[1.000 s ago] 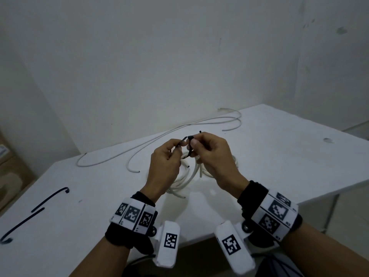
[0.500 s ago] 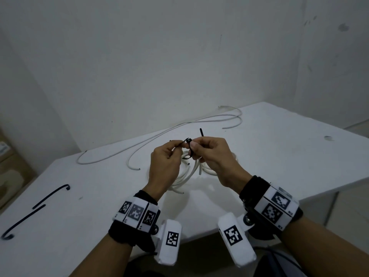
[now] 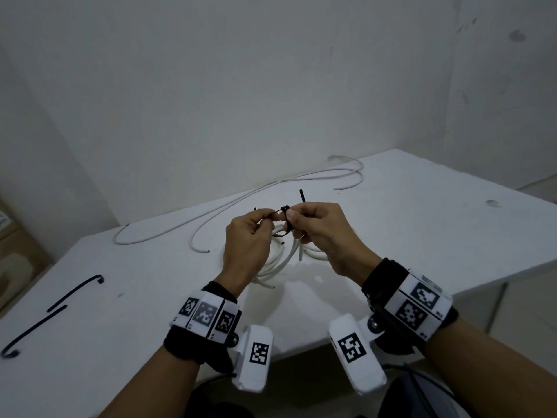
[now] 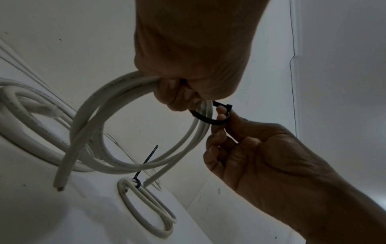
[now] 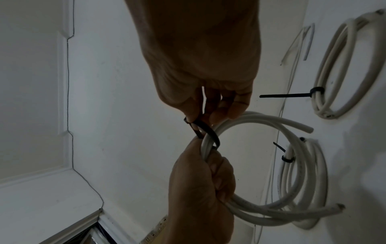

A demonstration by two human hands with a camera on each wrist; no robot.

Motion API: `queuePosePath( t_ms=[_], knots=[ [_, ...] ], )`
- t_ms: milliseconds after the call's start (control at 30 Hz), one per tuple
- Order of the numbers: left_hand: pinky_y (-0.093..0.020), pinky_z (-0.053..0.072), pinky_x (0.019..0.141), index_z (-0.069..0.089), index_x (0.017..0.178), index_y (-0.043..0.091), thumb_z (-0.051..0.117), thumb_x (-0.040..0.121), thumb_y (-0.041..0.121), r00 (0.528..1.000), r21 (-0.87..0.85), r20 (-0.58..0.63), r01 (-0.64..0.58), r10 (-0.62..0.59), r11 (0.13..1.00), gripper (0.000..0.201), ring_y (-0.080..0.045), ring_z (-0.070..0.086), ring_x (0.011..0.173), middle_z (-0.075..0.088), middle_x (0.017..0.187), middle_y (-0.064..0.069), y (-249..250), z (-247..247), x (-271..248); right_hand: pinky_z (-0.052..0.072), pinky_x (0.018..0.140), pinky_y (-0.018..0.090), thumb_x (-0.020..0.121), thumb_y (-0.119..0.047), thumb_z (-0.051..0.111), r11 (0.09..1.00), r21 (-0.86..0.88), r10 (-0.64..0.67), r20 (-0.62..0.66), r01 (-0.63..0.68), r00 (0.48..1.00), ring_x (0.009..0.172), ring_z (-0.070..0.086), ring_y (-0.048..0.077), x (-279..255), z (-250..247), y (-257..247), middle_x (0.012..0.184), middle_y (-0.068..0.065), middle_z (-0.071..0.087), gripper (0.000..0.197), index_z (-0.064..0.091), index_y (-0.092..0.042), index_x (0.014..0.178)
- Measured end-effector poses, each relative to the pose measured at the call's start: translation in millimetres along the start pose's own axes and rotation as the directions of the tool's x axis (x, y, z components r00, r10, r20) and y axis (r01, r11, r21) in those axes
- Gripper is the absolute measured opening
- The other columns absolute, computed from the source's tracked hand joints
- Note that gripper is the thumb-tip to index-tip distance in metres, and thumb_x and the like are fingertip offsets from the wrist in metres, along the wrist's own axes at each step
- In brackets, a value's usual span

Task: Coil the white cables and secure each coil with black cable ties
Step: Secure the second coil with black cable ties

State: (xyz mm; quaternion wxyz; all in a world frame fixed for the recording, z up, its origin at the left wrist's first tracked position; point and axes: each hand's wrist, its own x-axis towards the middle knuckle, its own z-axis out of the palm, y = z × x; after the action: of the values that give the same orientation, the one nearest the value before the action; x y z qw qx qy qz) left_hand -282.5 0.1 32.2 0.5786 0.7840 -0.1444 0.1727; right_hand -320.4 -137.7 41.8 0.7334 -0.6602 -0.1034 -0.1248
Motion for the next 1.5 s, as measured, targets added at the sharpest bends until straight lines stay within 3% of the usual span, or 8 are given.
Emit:
queuePosePath(
  t_ms=[233,467,567,800,900,1033,1300,1500],
  knots=[
    [-0.024,0.025,0.046,0.071,0.074,0.012,0.051,0.086,0.001,1.0,0.088,0.002,-0.007,0.007,0.996,0.027,-0.016,0.029,0.042,0.046,0.046,-0.003,-1.8,-0.6,-3.9,0.041,0.051,0.01,0.092,-0.008,0.056,0.993,-0.114,0.015,-0.01,-0.016,1.0,0.05,0.056,0.0,1.2,-3.2,-0.9,0.071,0.01,0.065,0.01,0.062,-0.007,0.101],
    [-0.019,0.03,0.044,0.074,0.076,0.004,0.052,0.085,0.001,1.0,0.144,-0.019,-0.014,0.017,0.989,0.024,-0.005,0.035,0.035,0.05,0.039,0.011,1.4,0.0,-3.1,0.055,0.063,0.043,0.091,-0.007,0.055,0.897,-0.403,-0.206,-0.023,0.179,0.978,0.07,0.063,0.036,1.8,4.2,8.0,0.071,0.017,0.066,0.015,0.067,-0.016,0.095],
    [-0.021,0.035,0.045,0.076,0.08,0.007,0.052,0.086,0.001,0.999,0.149,0.003,-0.034,0.034,0.988,0.025,-0.004,0.041,0.039,0.064,0.055,0.0,1.4,-0.8,-8.1,0.056,0.06,0.034,0.091,-0.009,0.058,0.872,-0.465,-0.142,0.061,0.154,0.988,0.074,0.065,0.032,4.2,1.3,7.5,0.075,0.013,0.069,0.014,0.07,-0.013,0.097],
    [-0.02,0.024,0.041,0.068,0.056,0.017,0.051,0.088,0.003,0.99,0.074,0.098,0.09,-0.097,0.993,0.039,-0.006,0.031,0.035,0.041,0.034,0.011,7.4,-0.9,-7.5,0.044,0.058,0.009,0.086,-0.01,0.064,0.811,-0.533,-0.221,0.101,0.241,0.97,0.059,0.056,0.001,8.6,3.0,8.6,0.067,-0.007,0.064,0.007,0.07,-0.01,0.089],
    [-0.021,0.021,0.043,0.062,0.053,0.012,0.046,0.088,0.002,0.96,0.007,0.183,0.215,-0.213,0.977,0.04,-0.011,0.024,0.035,0.033,0.039,0.005,12.1,-3.5,-6.2,0.043,0.054,0.012,0.084,-0.011,0.067,0.826,-0.513,-0.243,0.052,0.235,0.969,0.057,0.056,0.006,10.3,1.2,8.0,0.064,-0.006,0.063,0.008,0.067,-0.011,0.076],
    [-0.016,0.018,0.039,0.054,0.088,0.012,0.037,0.092,0.014,0.89,-0.078,0.3,0.382,-0.343,0.921,0.017,-0.009,0.021,0.038,0.033,0.048,0.003,15.7,-5.1,-5.7,0.044,0.058,0.019,0.083,-0.014,0.069,0.809,-0.538,-0.248,0.051,0.236,0.967,0.059,0.057,0.012,13.1,-2.8,4.9,0.066,-0.005,0.064,0.007,0.069,-0.009,0.078],
    [-0.022,0.012,0.043,0.046,0.098,0.018,0.042,0.093,0.019,0.82,0.04,0.47,0.349,-0.326,0.936,0.007,-0.012,0.016,0.045,0.028,0.054,0.004,16.8,-5.7,-7.3,0.035,0.056,0.02,0.079,-0.027,0.073,0.807,-0.581,-0.101,0.038,0.104,0.994,0.054,0.051,-0.004,26.4,-16.8,7.9,0.062,-0.016,0.063,0.006,0.075,-0.021,0.077],
    [-0.02,0.013,0.04,0.051,0.096,0.018,0.038,0.094,0.02,0.783,0.094,0.501,0.374,-0.368,0.923,0.014,-0.01,0.014,0.043,0.024,0.051,0.006,22.7,-1.7,-6.5,0.049,0.066,0.028,0.079,-0.029,0.072,0.714,-0.687,-0.124,0.07,0.138,0.99,0.065,0.06,0.005,33.6,-20.2,-1.6,0.062,-0.018,0.062,0.009,0.074,-0.021,0.076]
  ],
)
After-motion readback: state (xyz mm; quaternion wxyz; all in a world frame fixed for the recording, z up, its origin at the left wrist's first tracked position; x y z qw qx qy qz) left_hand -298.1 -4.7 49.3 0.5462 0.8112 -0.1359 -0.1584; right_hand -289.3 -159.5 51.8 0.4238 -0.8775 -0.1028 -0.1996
